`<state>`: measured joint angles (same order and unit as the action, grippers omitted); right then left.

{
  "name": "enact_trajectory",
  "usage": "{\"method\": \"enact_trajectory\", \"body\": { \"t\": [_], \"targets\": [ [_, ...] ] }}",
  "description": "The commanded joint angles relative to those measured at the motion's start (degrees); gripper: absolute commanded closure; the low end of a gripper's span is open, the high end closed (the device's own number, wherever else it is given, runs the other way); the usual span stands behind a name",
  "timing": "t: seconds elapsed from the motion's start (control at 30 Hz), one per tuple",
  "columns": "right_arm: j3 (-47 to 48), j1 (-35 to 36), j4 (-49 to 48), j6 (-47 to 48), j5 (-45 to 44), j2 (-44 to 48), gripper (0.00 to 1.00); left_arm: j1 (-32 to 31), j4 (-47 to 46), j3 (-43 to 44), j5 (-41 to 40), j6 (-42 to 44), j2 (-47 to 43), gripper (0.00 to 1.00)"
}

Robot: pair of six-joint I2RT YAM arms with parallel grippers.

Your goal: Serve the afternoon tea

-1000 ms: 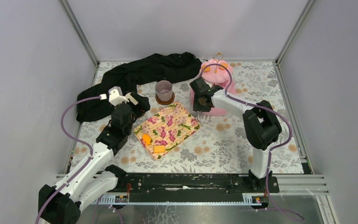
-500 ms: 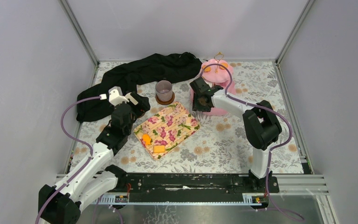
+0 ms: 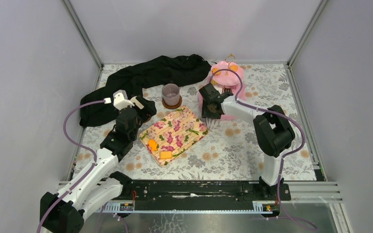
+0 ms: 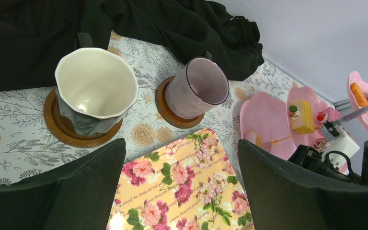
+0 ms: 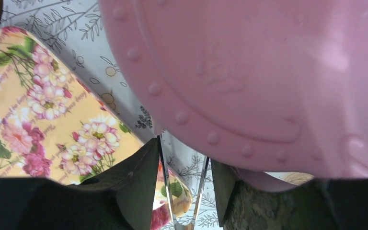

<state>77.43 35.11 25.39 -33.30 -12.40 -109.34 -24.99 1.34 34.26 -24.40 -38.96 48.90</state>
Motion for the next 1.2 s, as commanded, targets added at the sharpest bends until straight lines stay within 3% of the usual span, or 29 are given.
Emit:
{"method": "enact_trajectory", "body": {
  "t": [0.0,0.53,0.97,1.17],
  "targets": [
    [-2.67,-0.39,-1.47,-0.74,0.11,5.26,0.51,0.56,0.07,0.56,-0.16,0.05,-0.79,0.06],
    [-6.44,2.97,-1.36,1.21,-1.41,11.11,0.53,1.01,0.07,0.63,-0.39,0.03,-0.58,0.06],
    [-5.63,18.28,1.83,0.54,-5.86,13.31,0.53,1.78,1.41,0.84,-2.01,-1.12,-0.66,0.05],
    [-1.42,25.59,2.59,-0.23,-6.13,10.05,0.54,2.89,3.59,1.40,-4.22,-3.22,-0.05,0.04]
  ]
}}
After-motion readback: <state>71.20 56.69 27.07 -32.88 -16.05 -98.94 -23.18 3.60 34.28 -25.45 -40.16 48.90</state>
